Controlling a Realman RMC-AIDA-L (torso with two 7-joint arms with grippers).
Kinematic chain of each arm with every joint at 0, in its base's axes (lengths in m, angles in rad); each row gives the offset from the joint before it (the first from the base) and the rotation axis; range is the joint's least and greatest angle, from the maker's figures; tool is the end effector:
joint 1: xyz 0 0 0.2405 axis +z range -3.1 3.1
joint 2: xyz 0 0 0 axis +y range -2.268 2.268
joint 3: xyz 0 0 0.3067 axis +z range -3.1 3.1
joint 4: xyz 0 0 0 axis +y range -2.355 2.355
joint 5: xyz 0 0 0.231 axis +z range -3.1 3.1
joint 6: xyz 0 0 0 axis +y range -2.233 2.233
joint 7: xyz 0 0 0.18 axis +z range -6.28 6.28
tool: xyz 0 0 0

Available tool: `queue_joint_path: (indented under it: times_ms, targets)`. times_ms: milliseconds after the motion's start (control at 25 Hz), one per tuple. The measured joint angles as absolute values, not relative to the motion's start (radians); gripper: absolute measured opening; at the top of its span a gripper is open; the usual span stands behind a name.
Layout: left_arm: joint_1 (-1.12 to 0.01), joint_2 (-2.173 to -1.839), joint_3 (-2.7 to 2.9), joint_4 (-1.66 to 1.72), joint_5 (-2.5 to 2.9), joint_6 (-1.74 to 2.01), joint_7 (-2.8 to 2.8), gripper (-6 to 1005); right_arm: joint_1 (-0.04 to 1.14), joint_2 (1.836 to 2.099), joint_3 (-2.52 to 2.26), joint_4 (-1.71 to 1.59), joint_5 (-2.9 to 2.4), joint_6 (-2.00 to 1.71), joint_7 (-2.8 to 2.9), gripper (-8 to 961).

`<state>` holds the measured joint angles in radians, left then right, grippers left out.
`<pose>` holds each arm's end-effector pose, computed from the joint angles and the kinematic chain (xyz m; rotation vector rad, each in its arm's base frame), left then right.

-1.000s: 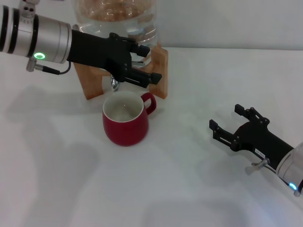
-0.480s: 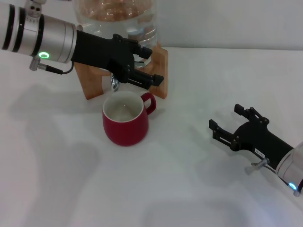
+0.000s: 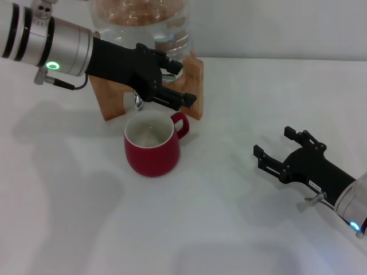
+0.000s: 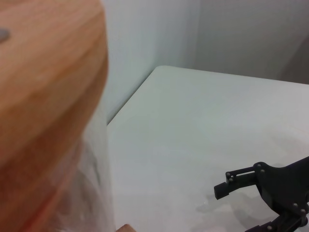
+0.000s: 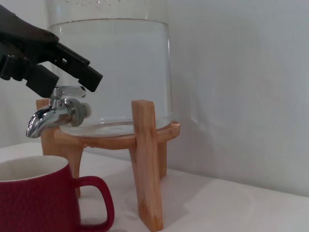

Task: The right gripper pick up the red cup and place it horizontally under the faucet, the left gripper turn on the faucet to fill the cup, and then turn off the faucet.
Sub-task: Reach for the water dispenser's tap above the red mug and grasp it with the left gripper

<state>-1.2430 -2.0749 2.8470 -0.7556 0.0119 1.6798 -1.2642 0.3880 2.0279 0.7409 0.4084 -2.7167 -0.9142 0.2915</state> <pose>-0.1725 0.4877 -0.0294 -2.9109 -0.2696 -0.2647 0.3298 0.3673 -0.1431 -2.1293 0.5476 0.6785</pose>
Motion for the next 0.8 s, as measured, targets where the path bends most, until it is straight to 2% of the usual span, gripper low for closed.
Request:
queue_joint_path:
  times_ms: [800]
  targets:
    - [-1.259,-2.071,2.847,-0.759,0.044,1.686,-1.287,875,0.390,2.028,0.741,0.406,-2.717,-0.915,0.291,875]
